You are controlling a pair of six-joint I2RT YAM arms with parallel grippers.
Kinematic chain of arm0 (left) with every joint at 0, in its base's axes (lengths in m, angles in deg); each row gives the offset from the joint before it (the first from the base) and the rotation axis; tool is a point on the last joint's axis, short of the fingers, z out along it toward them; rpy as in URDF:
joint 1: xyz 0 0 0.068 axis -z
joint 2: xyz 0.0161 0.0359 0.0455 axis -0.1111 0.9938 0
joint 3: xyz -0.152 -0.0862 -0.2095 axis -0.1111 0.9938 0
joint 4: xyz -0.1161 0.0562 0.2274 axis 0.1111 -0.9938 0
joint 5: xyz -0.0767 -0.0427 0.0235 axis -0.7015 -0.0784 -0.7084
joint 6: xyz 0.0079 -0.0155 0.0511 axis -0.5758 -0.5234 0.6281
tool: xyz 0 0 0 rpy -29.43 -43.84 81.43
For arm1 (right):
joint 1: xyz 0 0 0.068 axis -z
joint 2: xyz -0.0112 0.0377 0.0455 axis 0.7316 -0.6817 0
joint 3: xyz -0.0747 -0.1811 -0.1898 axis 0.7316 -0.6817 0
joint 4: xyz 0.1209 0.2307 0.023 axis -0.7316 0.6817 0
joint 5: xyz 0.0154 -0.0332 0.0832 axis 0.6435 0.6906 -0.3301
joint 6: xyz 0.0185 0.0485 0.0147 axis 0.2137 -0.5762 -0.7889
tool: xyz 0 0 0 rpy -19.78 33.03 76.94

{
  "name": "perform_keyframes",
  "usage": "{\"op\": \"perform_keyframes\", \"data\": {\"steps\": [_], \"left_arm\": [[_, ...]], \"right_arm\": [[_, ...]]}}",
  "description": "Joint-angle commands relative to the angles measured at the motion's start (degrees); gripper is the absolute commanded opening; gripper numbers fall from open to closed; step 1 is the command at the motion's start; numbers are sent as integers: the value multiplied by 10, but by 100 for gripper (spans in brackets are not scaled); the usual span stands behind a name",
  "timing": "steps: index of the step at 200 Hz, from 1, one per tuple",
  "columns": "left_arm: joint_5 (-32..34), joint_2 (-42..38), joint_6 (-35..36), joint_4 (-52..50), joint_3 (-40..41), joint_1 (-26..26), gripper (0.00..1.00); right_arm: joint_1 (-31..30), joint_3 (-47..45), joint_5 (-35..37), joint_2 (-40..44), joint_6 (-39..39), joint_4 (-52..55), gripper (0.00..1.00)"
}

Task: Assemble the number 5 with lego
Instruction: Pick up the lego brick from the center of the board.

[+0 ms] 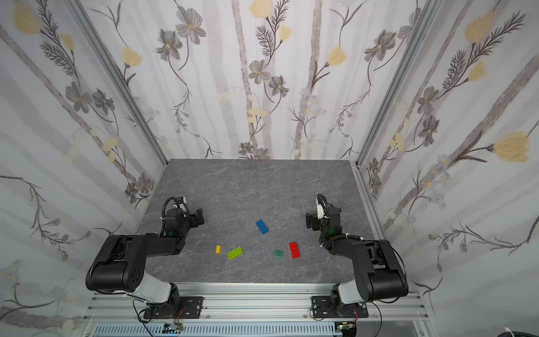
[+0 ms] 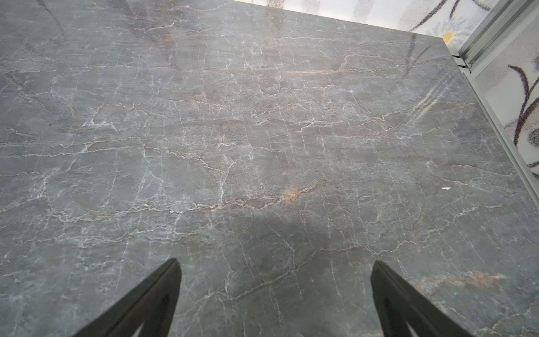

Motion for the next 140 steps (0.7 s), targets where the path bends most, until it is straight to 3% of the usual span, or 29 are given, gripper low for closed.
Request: {"op": "perform_keyframes", "data": {"steps": [1,140], "left_arm": [[12,15,11,71,-10,1,100],[1,14,8,70,-10,-4,100]], "right_arm": [[-2,8,-13,-14,6,-73,100],[-2,7,-11,-12,5,-76,100]]}}
